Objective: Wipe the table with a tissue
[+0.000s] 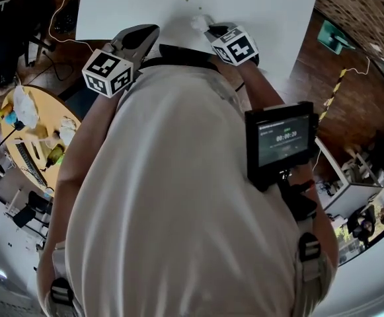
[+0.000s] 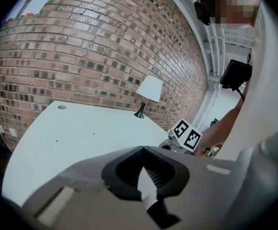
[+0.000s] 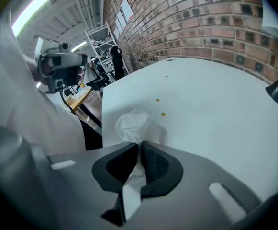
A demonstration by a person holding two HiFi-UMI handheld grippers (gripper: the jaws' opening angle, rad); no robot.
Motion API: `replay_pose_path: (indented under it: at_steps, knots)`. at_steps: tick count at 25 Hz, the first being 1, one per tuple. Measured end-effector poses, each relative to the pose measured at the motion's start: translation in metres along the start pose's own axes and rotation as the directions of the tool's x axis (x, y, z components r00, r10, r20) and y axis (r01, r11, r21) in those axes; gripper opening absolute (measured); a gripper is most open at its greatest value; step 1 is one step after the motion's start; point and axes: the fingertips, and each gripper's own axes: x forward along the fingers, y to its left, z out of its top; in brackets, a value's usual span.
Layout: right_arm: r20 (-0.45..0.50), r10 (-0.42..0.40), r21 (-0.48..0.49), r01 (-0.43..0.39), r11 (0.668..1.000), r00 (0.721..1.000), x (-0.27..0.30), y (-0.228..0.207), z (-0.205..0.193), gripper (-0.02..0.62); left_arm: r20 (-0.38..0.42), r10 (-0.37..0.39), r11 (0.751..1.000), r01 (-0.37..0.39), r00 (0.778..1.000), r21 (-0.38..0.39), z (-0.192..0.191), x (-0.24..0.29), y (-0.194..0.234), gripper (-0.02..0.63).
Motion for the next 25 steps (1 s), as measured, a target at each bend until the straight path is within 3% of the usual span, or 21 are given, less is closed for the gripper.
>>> replay_pose_path:
  at_steps: [7,12,18,21,25]
  knots:
    - [-0.042,0.139,-0.032,-0.14,0.99,0.989,0.027,0.071,0.001,0.028,0.014,-0.05,0.998,0.051,0.999,-0.035,-0.017,-0.024,0.024,0.006]
    - [-0.035,0.152,0.055,-0.15,0.987,0.988,0.015,0.074,-0.025,0.028,0.007,-0.112,0.993,0.113,0.994,-0.046,-0.02,-0.013,0.03,0.005]
    - [-0.03,-0.002,0.234,0.009,0.972,1.0,-0.013,0.046,-0.053,0.028,0.016,-0.196,0.98,0.196,0.98,-0.014,-0.014,-0.011,0.037,0.006]
    - [0.059,-0.108,0.381,0.078,0.921,0.992,-0.027,0.033,-0.047,0.028,0.02,-0.23,0.973,0.23,0.973,0.006,-0.018,-0.02,0.046,0.006]
    - [0.13,-0.25,0.556,0.138,0.82,0.96,-0.055,0.004,-0.033,0.028,0.027,-0.253,0.968,0.252,0.967,0.007,-0.013,-0.013,0.051,0.006]
